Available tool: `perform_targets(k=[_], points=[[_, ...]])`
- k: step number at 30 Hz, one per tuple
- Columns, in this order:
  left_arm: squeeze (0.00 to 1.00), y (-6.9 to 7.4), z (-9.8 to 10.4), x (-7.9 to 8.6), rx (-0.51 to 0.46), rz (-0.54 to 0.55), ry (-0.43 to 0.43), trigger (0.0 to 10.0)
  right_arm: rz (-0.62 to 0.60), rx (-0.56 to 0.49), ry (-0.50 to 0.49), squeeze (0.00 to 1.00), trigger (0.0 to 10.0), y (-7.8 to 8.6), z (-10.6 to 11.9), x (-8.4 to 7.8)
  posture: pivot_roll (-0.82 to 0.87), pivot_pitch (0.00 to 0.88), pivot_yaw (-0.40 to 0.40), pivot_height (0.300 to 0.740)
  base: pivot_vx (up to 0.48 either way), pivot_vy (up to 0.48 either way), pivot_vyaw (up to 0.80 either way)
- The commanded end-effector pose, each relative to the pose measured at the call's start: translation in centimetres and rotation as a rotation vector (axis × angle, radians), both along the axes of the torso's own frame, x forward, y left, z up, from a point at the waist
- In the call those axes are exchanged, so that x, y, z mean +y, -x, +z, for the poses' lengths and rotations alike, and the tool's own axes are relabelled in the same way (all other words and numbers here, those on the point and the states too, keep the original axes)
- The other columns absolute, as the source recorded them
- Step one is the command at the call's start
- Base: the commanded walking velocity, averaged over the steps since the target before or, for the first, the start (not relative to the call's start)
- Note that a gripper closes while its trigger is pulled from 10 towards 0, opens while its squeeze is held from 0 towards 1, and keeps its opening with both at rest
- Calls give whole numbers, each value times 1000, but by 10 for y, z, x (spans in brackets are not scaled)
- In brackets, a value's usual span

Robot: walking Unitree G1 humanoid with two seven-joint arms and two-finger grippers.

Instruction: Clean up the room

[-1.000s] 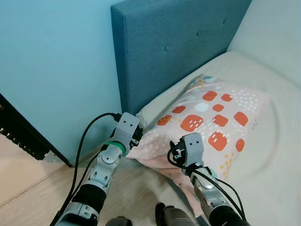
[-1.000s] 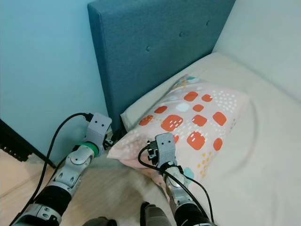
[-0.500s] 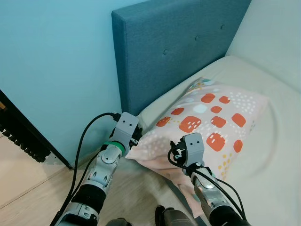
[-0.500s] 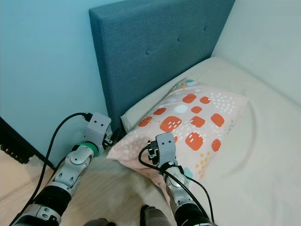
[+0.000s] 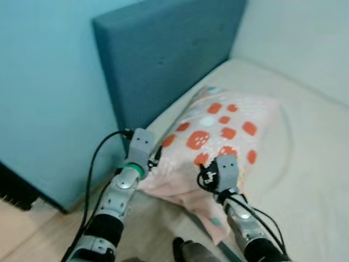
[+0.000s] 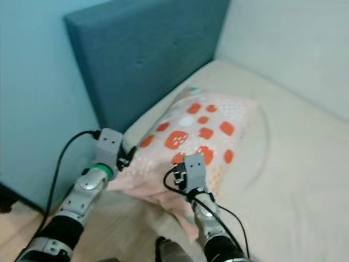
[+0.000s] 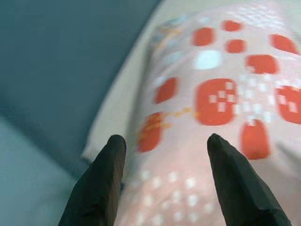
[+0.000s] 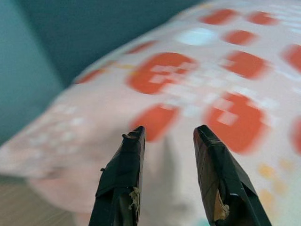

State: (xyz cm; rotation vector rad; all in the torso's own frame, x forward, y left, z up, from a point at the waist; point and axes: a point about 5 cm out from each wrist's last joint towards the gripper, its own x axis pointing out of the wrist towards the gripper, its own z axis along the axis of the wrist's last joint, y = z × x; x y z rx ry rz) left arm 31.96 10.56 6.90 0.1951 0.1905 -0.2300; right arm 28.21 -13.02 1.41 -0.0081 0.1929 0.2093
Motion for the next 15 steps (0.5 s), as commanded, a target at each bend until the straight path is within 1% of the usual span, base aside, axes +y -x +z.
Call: perform_targets(k=[1,15], points=[[0,1,-3,2,25,9,11,10000,2,32,-3,0,10000,5,-6,1,-36,22,14,740,0,0,-788],[0,-1,-1,2,25,1,4,10000,4,33,-10,0,10000,4,-6,2,-37,12,19,740,0,0,-788]])
